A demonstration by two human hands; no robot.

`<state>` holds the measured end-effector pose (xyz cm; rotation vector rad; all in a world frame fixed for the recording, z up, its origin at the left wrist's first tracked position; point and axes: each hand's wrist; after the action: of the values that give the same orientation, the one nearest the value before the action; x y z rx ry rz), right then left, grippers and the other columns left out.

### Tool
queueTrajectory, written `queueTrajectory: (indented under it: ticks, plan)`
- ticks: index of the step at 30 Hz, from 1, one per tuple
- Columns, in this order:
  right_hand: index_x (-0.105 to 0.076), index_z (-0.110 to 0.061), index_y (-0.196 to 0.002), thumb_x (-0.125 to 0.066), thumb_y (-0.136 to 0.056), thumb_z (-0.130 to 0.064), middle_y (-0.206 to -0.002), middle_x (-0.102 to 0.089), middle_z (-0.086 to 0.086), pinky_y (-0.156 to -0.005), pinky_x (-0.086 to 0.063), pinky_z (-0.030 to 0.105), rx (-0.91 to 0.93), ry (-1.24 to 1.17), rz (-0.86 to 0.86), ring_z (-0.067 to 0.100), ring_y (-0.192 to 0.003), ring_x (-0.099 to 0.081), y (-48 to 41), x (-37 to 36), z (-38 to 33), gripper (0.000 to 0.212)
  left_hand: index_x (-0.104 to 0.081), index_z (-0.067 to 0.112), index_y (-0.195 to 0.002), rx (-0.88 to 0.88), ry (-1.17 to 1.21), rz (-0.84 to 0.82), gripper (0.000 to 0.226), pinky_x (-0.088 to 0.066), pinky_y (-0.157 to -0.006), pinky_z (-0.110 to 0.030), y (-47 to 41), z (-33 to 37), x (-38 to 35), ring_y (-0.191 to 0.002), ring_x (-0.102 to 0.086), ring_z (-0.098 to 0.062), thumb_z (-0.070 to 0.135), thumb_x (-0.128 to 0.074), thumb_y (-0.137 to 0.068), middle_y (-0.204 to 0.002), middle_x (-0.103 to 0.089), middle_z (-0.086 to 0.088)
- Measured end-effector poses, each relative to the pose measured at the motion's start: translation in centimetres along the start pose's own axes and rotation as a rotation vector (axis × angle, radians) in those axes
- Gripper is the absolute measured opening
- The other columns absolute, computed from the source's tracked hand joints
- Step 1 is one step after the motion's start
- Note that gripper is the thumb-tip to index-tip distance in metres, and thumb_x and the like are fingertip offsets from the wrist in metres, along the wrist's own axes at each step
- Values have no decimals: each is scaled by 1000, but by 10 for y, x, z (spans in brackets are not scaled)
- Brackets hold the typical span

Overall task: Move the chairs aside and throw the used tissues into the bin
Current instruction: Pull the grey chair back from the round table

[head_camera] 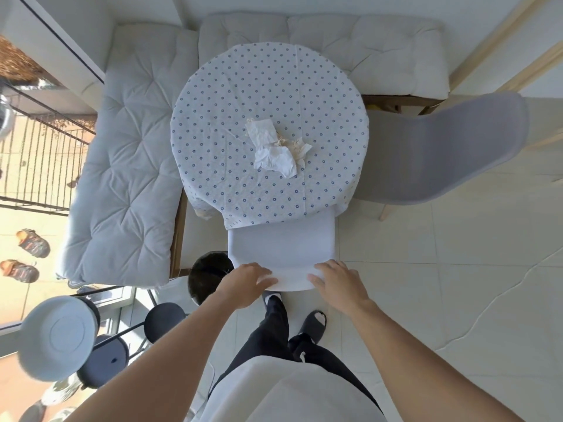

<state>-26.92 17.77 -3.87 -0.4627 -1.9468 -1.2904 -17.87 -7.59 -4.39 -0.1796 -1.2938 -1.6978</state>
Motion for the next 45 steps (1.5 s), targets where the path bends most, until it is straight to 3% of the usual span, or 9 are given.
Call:
queueTrajectory:
  ticks: [7,14,22,30,45]
  plan:
    - [-46,-21,-153,-39,-105,-57,-150,-56,3,-105,-45,47,-132,-98,126,26,-140,-47,1,59,12,60,-62,26,-143,-87,-21,98,53,-47,-113,-38,-29,32,50,-132,-59,-18,57,-46,-104,-141,-65,4]
    - [-42,-20,-156,-41,-105,-54,-153,-53,3,-105,-46,47,-244,-142,299,27,-144,-44,26,117,50,62,-62,24,-142,-228,-86,179,51,-51,-107,-42,-67,96,107,-127,-62,-21,54,-50,-103,-137,-67,1]
    - [-48,-21,-152,-44,-103,-54,-150,-56,3,-103,-48,46,-370,-192,444,27,-139,-48,63,147,120,60,-59,19,-146,-353,-157,202,50,-48,-112,-39,-86,182,137,-135,-58,-19,48,-52,-105,-143,-65,0]
    - [-48,-21,-152,-44,-104,-53,-147,-57,3,-100,-48,45,-376,-209,545,28,-138,-49,97,176,216,57,-58,23,-146,-400,-226,276,51,-49,-110,-40,-90,287,132,-129,-61,-20,51,-48,-105,-143,-65,1]
    - [-46,-20,-153,-46,-104,-52,-149,-55,4,-103,-48,45,-301,-225,653,27,-140,-46,178,227,428,59,-51,27,-151,-365,-243,395,61,-47,-115,-42,-95,502,63,-142,-52,-21,61,-52,-100,-155,-55,2]
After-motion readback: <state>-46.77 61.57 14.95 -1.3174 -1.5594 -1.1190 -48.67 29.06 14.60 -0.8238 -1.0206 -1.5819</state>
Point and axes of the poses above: each hand's wrist, its own y-axis away from the middle knuckle, its own x-axis out of the back of the hand, z = x × y
